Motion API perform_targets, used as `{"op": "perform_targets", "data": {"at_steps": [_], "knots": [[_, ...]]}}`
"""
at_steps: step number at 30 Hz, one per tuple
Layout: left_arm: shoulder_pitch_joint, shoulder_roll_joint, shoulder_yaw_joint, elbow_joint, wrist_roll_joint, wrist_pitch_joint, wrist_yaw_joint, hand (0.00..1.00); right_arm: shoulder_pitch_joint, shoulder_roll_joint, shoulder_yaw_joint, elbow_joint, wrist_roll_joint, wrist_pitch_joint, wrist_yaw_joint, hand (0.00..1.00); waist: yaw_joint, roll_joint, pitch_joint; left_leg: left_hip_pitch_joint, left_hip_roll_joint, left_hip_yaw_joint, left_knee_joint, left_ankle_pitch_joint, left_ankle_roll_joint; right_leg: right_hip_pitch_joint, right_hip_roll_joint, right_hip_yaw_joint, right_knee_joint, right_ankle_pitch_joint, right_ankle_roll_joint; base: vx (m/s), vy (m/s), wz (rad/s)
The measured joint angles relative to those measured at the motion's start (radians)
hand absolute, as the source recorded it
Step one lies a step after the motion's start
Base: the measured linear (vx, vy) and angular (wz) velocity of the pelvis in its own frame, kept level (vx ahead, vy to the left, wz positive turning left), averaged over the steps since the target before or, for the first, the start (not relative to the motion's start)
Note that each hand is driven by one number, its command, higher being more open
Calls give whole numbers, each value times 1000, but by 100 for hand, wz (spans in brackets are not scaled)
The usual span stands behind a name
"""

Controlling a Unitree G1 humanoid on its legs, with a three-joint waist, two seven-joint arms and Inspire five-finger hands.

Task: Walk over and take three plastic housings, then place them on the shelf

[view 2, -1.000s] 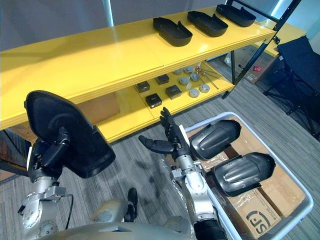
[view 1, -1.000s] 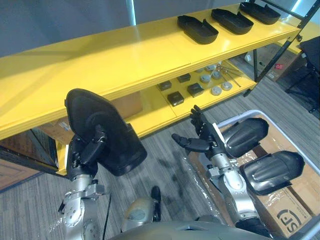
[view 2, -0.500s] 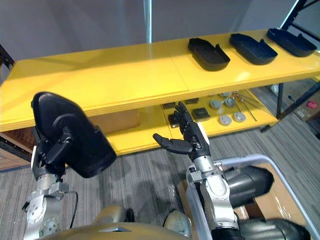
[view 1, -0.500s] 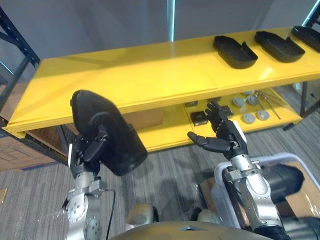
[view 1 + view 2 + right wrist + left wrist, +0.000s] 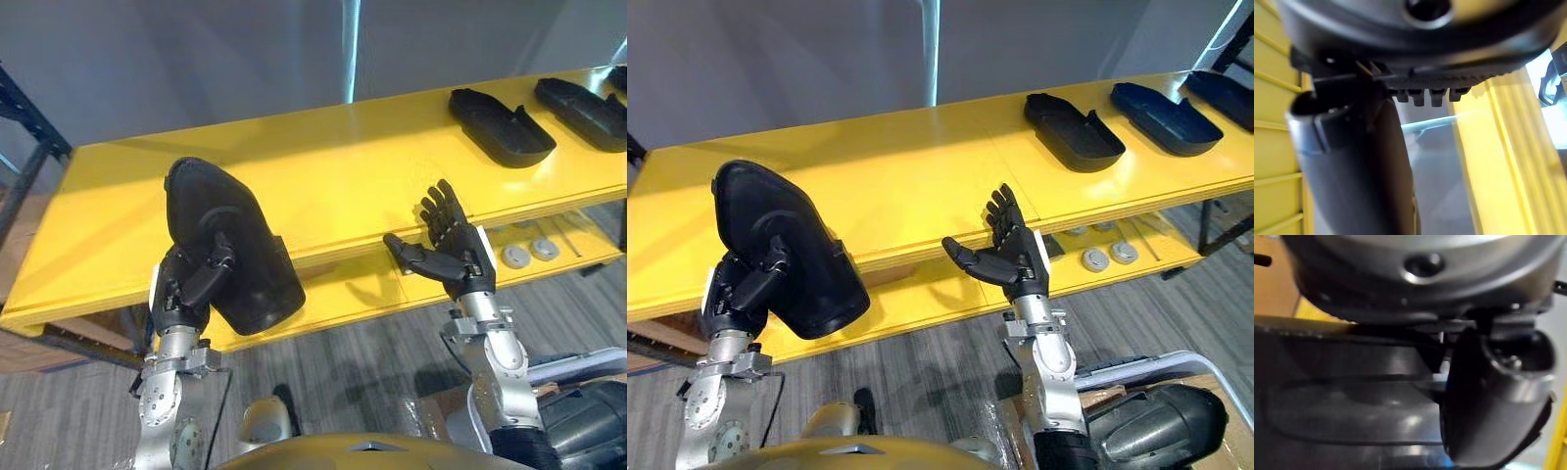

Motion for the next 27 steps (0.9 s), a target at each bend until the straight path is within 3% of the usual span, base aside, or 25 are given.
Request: {"op": "perform_targets", "data": {"at_steps": [5,6,9,13,16,19,27], "knots": [[-69,56,54,-106,-35,19,-128,0,8,6,0,-98,-29,-1,6,100,-22,4,-2,16,0,48,-29,3,-1,-30,2,-29,-1,12,-5,-19,39,-29],[-110,73,53,-123,-93,50,-180,0,16,-5,-5,-111,-36,0,27,100,-35,10,-6,24,2,65,-53,18,-4,-33,10,-30,-19,12,-5,-46,-30,-19],[-169,95,46,-129,-146,85,-215,0,19,-31,-4,-114,-34,16,55,100,-53,21,-10,41,3,99,-89,35,-11,-32,19,-29,-58,12,-5,-68,-49,-40],[-304,188,37,-92,-148,127,-164,0,43,-72,-3,-129,-32,60,102,100,-86,31,-11,73,16,151,-148,75,-26,-34,46,-27,-104,12,-5,-84,-58,-35],[-455,281,34,53,-137,134,-53,0,50,-102,4,-135,-14,110,151,100,-109,47,-14,108,31,181,-234,128,-38,-44,82,-23,-123,1,-22,-93,-68,-26],[-571,357,35,194,-87,134,38,0,60,-124,18,-135,12,133,172,100,-112,61,-15,105,55,195,-272,170,-49,-72,111,-18,-122,0,-23,-83,-61,-17],[-855,524,35,580,-111,147,201,0,103,-134,88,-131,14,137,193,100,-132,60,-17,106,72,221,-270,192,-49,-110,125,27,-92,3,-20,-13,-4,-12]]}}
